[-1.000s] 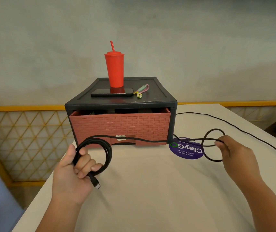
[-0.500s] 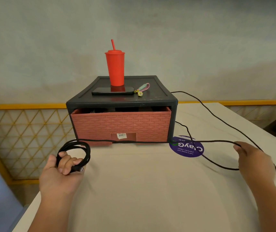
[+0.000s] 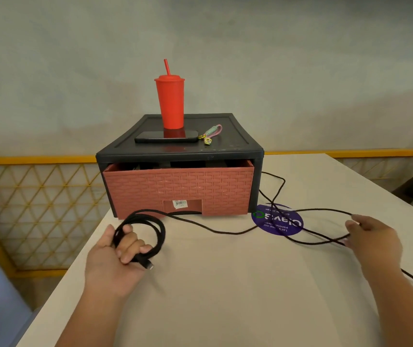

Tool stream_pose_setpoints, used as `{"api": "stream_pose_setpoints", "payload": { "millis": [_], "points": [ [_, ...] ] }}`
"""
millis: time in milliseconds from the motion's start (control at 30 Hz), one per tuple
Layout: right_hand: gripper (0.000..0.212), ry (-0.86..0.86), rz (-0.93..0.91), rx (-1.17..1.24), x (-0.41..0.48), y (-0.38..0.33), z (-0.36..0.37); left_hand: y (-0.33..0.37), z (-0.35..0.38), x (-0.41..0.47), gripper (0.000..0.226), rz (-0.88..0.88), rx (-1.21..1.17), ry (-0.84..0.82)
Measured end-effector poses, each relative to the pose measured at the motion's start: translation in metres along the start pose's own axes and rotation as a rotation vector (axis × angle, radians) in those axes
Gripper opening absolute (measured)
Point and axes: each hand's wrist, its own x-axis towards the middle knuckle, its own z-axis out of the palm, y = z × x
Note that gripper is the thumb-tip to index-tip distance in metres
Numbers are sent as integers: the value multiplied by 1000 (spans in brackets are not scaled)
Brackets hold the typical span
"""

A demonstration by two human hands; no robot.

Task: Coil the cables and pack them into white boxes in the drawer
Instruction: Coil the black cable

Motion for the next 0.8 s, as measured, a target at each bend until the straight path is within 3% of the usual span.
{"api": "stream_pose_setpoints", "payload": {
  "millis": [67, 167, 233, 300, 367, 467, 567, 700, 800],
  "points": [
    [27, -40, -116, -128, -9, -5, 6, -7, 6, -3, 38, -32, 53, -49],
    [38, -35, -262, -460, -21, -11, 17, -18, 21, -11, 22, -58, 119, -39],
    [40, 20, -385, -680, -34, -19, 25, -24, 28, -15, 31, -79, 141, -6],
    [39, 25, -546, -628, -55, -31, 32, -31, 33, -18, 41, -104, 166, 8],
    [41, -74, -738, -392, -80, -38, 40, -39, 39, -23, 42, -148, 215, -11],
    [64, -513, -912, -155, -121, -47, 45, -53, 45, -33, 41, -270, 315, -108],
    [46, -874, -775, 39, -140, -45, 49, -64, 50, -45, 43, -391, 417, -220],
    [33, -1042, -427, 424, -145, -49, 49, -67, 51, -50, 47, -435, 433, -270],
    [21, -1034, -249, 585, -149, -57, 48, -67, 47, -47, 43, -480, 380, -323]
  ]
}}
